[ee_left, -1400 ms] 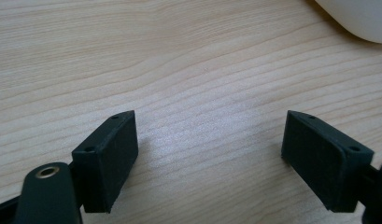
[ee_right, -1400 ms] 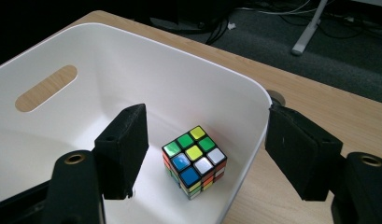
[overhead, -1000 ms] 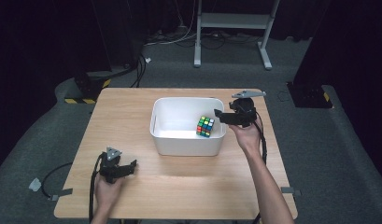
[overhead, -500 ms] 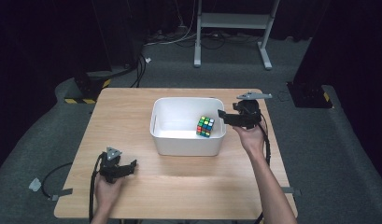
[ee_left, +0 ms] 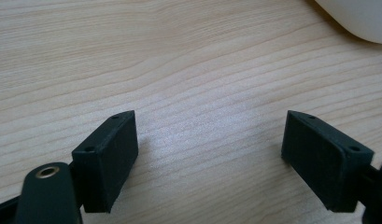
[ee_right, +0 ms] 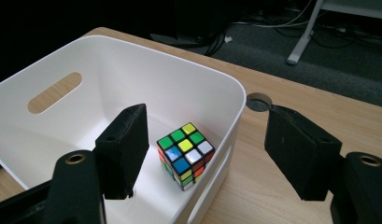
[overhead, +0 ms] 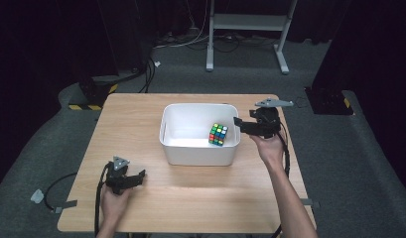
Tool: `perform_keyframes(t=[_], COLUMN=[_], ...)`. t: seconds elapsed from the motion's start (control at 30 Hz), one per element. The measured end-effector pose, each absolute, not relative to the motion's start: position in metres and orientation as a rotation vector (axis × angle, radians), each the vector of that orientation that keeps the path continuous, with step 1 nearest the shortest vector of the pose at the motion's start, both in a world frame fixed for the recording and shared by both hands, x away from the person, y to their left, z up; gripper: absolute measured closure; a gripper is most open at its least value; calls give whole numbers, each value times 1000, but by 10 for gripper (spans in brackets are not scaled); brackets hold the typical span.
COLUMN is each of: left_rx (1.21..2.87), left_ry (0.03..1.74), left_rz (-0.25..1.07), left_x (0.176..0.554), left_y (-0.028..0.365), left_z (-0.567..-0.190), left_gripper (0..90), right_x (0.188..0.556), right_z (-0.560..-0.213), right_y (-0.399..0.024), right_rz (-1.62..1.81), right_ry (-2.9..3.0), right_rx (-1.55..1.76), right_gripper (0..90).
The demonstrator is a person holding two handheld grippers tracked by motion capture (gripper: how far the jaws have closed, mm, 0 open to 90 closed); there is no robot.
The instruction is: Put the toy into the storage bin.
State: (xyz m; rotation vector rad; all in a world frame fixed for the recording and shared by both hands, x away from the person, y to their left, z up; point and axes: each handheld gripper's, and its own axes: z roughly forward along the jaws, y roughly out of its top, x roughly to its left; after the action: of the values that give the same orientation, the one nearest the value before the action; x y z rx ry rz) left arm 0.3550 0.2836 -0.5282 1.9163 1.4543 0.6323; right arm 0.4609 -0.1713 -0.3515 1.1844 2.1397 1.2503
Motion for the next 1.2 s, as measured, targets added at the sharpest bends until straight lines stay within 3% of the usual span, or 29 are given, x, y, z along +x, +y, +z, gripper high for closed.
perform_keyframes(t=[1.2], left_rx=[1916], left_ry=[1455], left_rz=[635], left_x=[355], left_y=[283], left_z=[-528], left_gripper=[186], right_x=[436], right_z=[-353], right_y=[-197], right_rz=[1320], right_ry=[2095], right_rx=[1185], right_gripper=[308])
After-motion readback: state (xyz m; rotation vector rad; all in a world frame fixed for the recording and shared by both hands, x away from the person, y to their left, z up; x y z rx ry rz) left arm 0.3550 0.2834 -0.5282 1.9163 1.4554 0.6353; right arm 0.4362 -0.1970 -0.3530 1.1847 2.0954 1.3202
